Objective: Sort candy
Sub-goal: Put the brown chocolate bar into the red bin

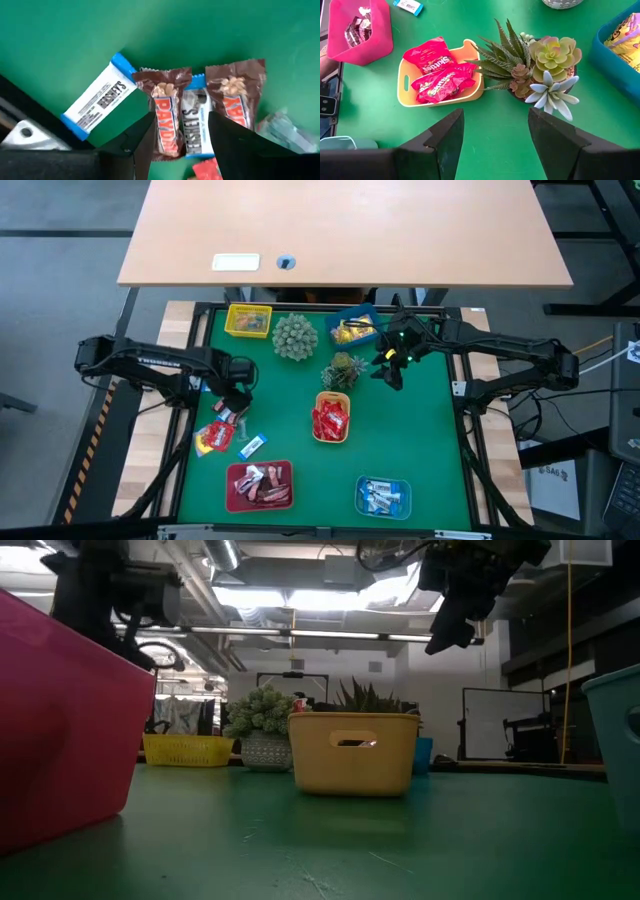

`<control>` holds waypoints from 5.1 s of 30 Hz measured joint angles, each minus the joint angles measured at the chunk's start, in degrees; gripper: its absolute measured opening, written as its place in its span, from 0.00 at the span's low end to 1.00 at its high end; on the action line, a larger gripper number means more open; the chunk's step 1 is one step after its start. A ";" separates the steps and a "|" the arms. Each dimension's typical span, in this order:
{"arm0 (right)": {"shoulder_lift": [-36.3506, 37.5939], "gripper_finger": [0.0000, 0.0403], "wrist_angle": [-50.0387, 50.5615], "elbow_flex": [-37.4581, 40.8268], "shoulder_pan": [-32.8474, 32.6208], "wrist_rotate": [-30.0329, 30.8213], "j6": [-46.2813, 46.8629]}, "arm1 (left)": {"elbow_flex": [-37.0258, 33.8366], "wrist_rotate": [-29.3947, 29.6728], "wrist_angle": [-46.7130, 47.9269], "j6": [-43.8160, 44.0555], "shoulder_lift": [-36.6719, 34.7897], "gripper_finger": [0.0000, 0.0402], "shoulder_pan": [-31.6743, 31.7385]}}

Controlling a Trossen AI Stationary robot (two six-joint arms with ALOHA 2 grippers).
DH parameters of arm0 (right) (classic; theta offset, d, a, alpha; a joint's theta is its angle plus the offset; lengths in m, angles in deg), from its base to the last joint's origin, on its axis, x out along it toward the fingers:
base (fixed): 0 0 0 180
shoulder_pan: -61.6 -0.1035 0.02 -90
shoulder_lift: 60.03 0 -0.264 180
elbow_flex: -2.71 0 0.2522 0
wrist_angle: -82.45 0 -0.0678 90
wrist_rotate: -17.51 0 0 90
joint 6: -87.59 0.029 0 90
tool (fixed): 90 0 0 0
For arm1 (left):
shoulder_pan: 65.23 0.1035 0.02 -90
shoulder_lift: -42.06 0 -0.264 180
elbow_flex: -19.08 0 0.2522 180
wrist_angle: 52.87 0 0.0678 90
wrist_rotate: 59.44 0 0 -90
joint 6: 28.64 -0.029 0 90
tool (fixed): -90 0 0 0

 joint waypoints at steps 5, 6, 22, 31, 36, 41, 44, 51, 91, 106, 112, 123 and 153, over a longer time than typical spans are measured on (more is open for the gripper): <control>0.00 0.55 -0.06 -0.01 0.00 0.00 -0.39 | -4.18 0.00 -5.16 0.30 0.00 0.42 0.02; 0.00 0.55 -0.09 -0.01 0.00 0.00 -0.90 | -4.99 0.02 -6.39 0.30 0.00 0.42 0.02; 0.00 0.55 -1.42 0.00 0.00 0.00 -1.68 | -9.32 1.66 -17.27 1.59 -0.02 0.35 0.06; 0.00 0.55 -1.39 0.00 0.00 0.00 -1.68 | -9.38 1.53 -27.80 1.63 0.04 0.23 0.06; 1.33 0.55 -1.29 0.00 0.00 0.00 -1.84 | -9.38 1.40 -34.65 1.63 0.04 0.17 0.04; 7.04 0.55 1.88 0.00 0.00 0.00 -3.61 | -9.38 1.38 -39.18 2.40 0.04 0.17 0.05; 11.51 0.55 3.94 0.00 0.00 0.00 -4.17 | -9.38 1.30 -42.09 3.66 0.04 0.17 0.04; 21.59 0.55 3.97 0.85 0.00 0.45 -4.70 | -9.38 -5.57 -52.10 4.99 0.02 0.17 0.00; 46.05 0.55 -39.07 51.11 0.02 -8.61 3.11 | -9.32 11.33 -74.02 51.54 0.00 0.17 -49.61; 51.77 0.55 -37.27 54.68 0.07 -8.63 4.46 | -9.30 17.92 -78.72 54.49 7.53 0.17 -52.92; 56.67 0.55 -35.30 54.73 0.07 -8.66 4.53 | -9.11 16.34 -81.95 53.76 11.02 0.17 -52.92; 64.81 0.55 -30.79 54.75 0.07 -8.02 4.55 | -8.55 12.30 -81.62 54.13 13.62 0.21 -53.09; 65.29 0.55 -30.84 54.75 0.07 -8.61 4.98 | -8.55 21.78 -81.38 50.48 2.16 0.36 -48.52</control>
